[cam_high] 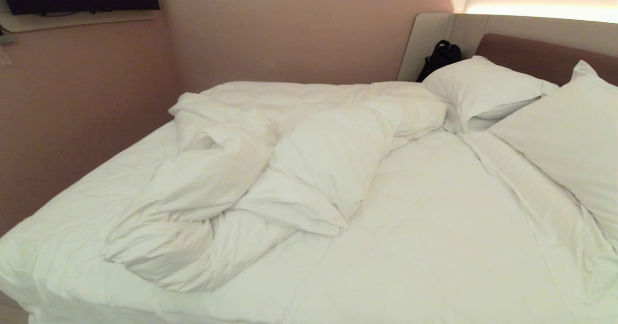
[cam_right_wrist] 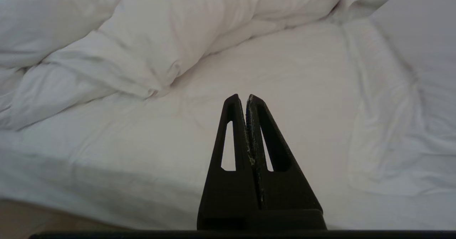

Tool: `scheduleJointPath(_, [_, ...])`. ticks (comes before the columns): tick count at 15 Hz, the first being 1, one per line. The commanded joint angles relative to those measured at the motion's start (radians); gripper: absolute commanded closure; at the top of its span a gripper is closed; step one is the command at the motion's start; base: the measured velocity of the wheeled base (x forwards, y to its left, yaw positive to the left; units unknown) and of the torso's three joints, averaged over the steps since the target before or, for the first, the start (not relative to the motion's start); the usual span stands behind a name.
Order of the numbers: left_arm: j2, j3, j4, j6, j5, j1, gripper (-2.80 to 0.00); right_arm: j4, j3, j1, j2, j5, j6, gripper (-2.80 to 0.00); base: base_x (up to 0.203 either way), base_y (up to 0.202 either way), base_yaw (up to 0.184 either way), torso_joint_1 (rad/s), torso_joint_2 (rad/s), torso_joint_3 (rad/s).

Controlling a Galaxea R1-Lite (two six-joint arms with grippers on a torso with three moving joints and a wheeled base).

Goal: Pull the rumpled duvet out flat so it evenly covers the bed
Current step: Hold the folded corner of the quilt

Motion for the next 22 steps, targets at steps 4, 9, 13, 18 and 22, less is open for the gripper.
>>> scheduleJointPath(4, [0.000,0.000,0.000,0.000,0.000,0.000,0.00,0.049,-0.084,0.000,0.295,0.231,0.118,0.00,0.000,0.000,0.000,0.000,0.00,0.000])
scheduleJointPath(9, [0.000,0.000,0.000,0.000,0.000,0.000,0.00,-0.026,-0.115,0.001,0.451,0.328,0.213,0.00,0.000,0.000,0.000,0.000,0.00,0.000])
scheduleJointPath(13, [0.000,0.000,0.000,0.000,0.000,0.000,0.00,-0.049,-0.128,0.001,0.571,0.331,0.244,0.00,0.000,0.000,0.000,0.000,0.00,0.000])
scheduleJointPath(18, [0.000,0.000,0.000,0.000,0.000,0.000,0.00,-0.151,-0.129,0.001,0.744,0.332,0.301,0.00,0.000,0.000,0.000,0.000,0.00,0.000])
scheduleJointPath(22, [0.000,-0.001,0.000,0.000,0.000,0.000,0.00,-0.244,-0.129,0.001,0.886,0.333,0.307,0.00,0.000,0.000,0.000,0.000,0.00,0.000])
